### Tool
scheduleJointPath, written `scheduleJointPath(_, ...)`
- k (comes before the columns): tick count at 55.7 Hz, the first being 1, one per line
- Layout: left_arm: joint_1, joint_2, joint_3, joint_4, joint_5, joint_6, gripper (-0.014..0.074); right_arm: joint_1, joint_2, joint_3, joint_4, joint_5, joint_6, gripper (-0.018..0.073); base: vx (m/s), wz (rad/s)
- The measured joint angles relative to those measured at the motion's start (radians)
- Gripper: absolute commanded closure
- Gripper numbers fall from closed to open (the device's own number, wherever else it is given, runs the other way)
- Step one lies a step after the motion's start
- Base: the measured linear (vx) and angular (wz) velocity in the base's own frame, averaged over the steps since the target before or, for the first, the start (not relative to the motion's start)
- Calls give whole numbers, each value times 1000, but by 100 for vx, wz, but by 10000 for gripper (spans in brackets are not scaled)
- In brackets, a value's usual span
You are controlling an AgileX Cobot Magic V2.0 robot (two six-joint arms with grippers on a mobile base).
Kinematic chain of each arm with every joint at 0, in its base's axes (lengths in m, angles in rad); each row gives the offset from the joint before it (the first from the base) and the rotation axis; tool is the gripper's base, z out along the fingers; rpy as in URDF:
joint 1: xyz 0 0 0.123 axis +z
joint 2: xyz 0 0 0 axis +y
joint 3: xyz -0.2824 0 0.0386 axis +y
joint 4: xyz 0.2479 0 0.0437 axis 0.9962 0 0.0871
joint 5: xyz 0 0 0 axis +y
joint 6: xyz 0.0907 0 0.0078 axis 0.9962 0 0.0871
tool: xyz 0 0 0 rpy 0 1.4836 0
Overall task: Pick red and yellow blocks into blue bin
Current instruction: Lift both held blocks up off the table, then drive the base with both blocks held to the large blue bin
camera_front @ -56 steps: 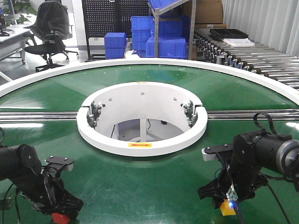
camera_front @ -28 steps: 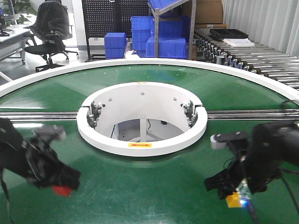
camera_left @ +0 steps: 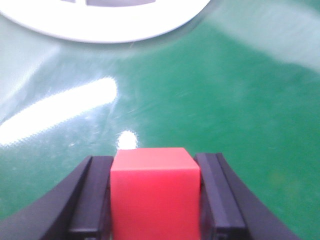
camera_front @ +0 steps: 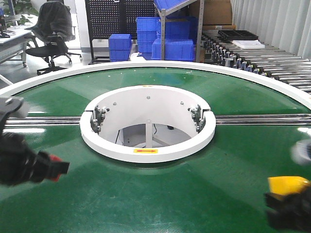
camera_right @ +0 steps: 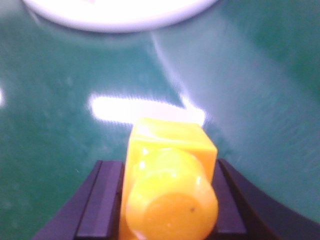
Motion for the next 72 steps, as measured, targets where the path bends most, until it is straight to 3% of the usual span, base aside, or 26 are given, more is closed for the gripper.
scheduleJointPath(15, -5, -329, 330, -6, -246, 40, 597, 0, -411, 165, -3, -13, -1, 566, 0, 0)
scheduleJointPath(28, -5, -560, 510, -9, -303, 43, 597, 0, -539, 208, -3, 12, -2, 566, 0, 0)
scheduleJointPath(40, -5, -670, 536, -12, -344, 65, 597, 0, -539, 211, -31, 12, -2, 566, 0, 0)
scheduleJointPath(72, -5, -674, 536, -12, -363, 67, 597, 0, -539, 211, -34, 10, -2, 566, 0, 0)
